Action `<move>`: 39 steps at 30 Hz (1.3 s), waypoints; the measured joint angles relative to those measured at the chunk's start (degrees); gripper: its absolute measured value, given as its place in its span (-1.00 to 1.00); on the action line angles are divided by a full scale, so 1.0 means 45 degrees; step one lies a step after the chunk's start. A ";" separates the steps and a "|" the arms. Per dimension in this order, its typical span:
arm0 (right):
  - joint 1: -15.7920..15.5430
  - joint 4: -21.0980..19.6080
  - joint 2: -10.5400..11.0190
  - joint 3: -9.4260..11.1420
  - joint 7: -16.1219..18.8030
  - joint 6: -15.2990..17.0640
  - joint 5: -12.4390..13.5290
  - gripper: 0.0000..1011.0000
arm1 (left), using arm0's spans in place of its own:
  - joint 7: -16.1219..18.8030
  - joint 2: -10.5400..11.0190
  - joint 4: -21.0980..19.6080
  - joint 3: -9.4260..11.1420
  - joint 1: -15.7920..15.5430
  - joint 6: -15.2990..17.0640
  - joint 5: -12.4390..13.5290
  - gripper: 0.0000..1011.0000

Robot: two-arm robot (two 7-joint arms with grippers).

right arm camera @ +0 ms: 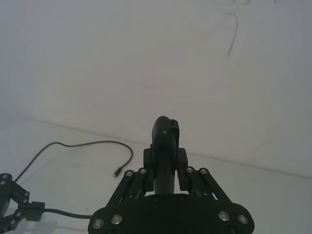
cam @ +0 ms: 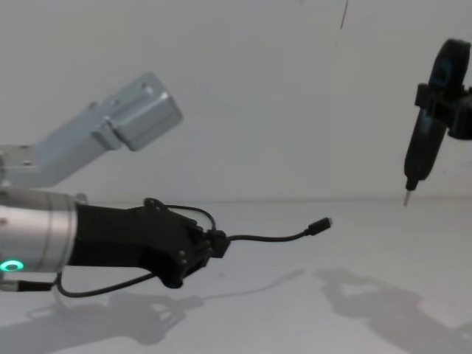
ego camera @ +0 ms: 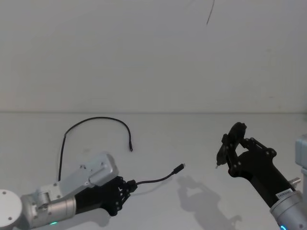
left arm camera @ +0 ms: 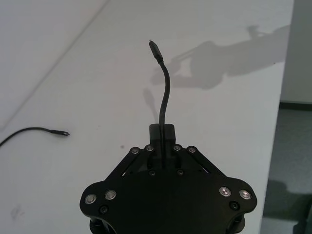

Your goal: Pick up the data cable with the one hand.

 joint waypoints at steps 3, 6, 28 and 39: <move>0.0011 -0.0124 -0.0025 0.0027 0.0110 0.0012 0.0087 -0.48 | -0.0067 0.0224 -0.0168 -0.0154 0.0171 -0.0317 -0.0064 -0.92; 0.0028 -0.0202 -0.0088 0.0055 0.0215 0.0013 0.0202 -0.48 | -0.0123 0.0413 -0.0302 -0.0282 0.0309 -0.0575 -0.0117 -0.92; 0.0796 0.0924 -0.1112 -0.0053 0.1086 -0.0160 0.1644 -0.48 | -0.0290 0.0966 -0.0711 -0.0647 0.0737 -0.1351 -0.0272 -0.92; 0.1325 0.1847 -0.1460 -0.0320 0.1405 -0.0248 0.2115 -0.48 | -0.0306 0.1032 -0.0754 -0.0691 0.0786 -0.1439 -0.0289 -0.92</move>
